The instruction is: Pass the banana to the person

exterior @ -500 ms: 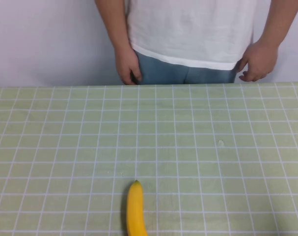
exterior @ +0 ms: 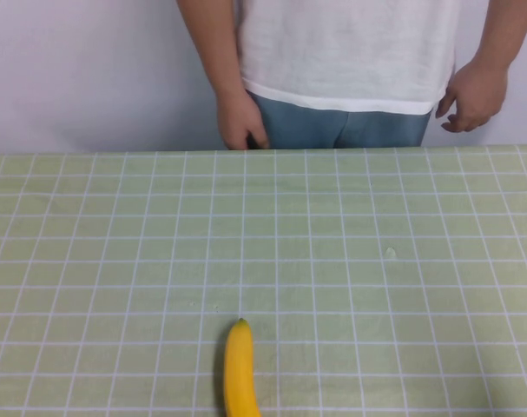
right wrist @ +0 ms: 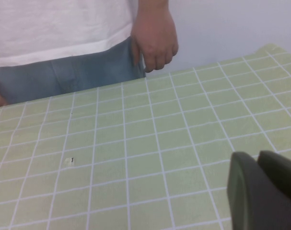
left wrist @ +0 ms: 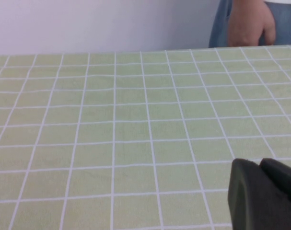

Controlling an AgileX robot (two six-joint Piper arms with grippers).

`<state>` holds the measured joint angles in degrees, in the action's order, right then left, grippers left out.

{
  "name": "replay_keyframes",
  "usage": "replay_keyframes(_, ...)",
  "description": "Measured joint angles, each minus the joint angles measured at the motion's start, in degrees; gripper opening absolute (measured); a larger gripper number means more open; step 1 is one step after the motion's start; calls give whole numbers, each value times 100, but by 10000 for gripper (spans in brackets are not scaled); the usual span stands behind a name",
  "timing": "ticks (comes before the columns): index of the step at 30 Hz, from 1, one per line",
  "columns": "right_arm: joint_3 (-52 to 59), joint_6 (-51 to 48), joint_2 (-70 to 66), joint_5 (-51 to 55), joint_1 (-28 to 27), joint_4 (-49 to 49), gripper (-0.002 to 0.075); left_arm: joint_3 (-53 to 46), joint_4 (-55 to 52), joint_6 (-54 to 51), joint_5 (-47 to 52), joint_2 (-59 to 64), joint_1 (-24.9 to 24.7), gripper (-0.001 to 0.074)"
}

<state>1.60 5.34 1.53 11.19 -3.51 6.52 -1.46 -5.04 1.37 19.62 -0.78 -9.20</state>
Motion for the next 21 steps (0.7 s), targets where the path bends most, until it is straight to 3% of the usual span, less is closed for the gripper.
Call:
replay_keyframes(12,0,0,0,0,0,0,-7,0,0,130,-577,0,0,4)
replay_keyframes(21,0,0,0,0,0,0,-7,0,0,880,-3202,0,0,4)
